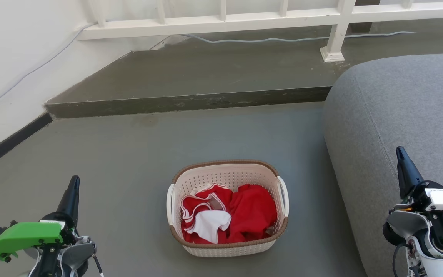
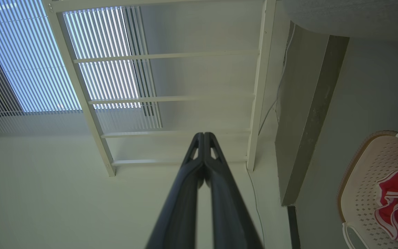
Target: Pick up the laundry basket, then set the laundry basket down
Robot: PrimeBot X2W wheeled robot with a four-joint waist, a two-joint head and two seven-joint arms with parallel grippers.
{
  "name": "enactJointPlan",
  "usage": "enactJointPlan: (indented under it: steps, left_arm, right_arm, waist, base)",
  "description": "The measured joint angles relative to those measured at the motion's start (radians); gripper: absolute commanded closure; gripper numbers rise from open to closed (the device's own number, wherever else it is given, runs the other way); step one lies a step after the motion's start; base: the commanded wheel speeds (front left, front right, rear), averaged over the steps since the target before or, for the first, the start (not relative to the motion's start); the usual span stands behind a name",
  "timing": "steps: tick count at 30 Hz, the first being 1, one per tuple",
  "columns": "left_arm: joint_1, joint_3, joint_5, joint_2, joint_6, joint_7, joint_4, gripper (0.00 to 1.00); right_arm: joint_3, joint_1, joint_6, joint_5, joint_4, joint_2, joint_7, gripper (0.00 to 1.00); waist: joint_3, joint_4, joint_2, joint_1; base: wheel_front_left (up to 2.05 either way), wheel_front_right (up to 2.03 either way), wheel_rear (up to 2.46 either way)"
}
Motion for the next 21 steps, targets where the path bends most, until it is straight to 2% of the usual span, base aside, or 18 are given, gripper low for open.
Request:
enactJointPlan:
  steps: [21]
  left_arm:
    - [0.0,0.001,0.0,0.0,0.0,0.0,0.0,1.0]
  right_arm:
    - [0.0,0.0,0.001,0.001,-0.001,0.0,0.0,1.0]
  waist:
    - [0.0,0.0,0.0,0.0]
  base:
    - [0.0,0.0,0.0]
